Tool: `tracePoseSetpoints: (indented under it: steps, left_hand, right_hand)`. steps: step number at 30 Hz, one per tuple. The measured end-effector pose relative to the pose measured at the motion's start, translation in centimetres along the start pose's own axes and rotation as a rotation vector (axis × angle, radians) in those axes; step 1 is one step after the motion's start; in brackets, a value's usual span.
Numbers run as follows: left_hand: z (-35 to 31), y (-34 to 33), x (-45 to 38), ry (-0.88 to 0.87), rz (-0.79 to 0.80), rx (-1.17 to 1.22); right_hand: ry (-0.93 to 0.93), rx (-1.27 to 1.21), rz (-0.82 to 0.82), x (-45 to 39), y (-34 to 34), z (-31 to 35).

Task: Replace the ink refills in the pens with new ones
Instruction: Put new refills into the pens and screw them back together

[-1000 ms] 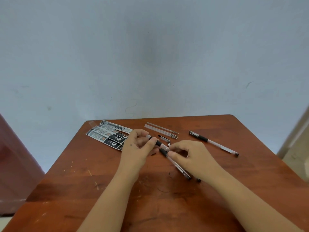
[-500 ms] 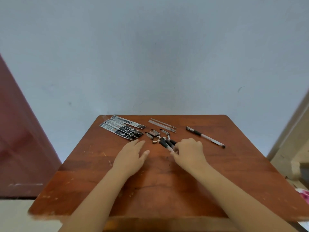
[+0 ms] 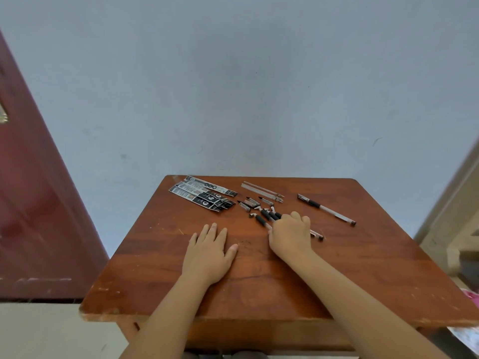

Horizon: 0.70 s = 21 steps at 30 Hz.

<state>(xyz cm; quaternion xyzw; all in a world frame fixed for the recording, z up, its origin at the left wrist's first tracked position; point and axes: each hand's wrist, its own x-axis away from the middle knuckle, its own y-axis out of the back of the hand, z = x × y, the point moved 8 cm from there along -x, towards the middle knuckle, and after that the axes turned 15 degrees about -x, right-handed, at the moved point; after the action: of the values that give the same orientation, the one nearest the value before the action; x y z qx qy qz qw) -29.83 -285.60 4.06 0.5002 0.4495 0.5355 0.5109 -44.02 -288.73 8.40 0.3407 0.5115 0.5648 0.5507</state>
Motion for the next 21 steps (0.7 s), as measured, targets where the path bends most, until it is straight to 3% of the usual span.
tracePoseSetpoints:
  steps: [7,12,21]
  left_hand:
    - [0.1,0.2,0.2,-0.001,-0.006,0.008]
    - [0.0,0.3,0.1,0.011,0.037,-0.007]
    - [-3.7,1.1,-2.5,0.002,-0.016,0.024]
  right_hand:
    - [0.033,0.025,-0.008,0.0,0.0,0.2]
    - [0.053,-0.044,-0.099,-0.4,2.4,-2.4]
    - [-0.211,-0.137,-0.160,-3.3,3.3,-13.3]
